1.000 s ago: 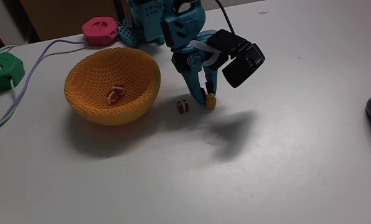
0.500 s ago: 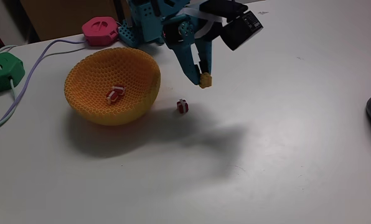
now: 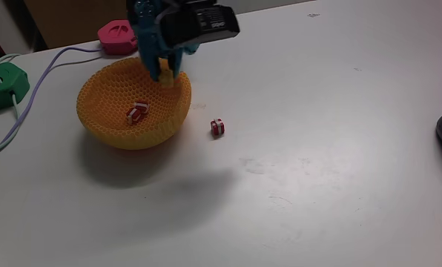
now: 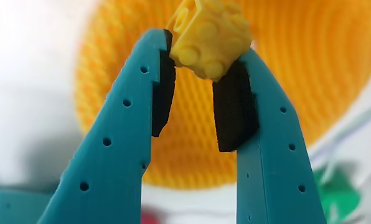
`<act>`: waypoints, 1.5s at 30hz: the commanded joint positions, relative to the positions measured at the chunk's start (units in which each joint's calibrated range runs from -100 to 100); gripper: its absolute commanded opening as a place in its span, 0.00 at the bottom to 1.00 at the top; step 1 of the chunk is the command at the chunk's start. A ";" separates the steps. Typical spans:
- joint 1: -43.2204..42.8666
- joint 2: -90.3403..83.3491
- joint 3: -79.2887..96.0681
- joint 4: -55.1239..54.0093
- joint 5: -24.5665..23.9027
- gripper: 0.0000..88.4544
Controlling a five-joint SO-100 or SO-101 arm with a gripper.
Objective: Place cube pieces into the yellow basket
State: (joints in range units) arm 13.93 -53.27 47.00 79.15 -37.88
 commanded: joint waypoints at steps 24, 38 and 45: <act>-27.25 12.17 -5.83 -10.42 -7.96 0.36; -28.37 33.20 -2.17 -34.66 -4.69 0.34; -25.20 35.94 -2.46 -32.49 -3.03 0.33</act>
State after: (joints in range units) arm -12.38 -17.36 45.32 45.76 -41.10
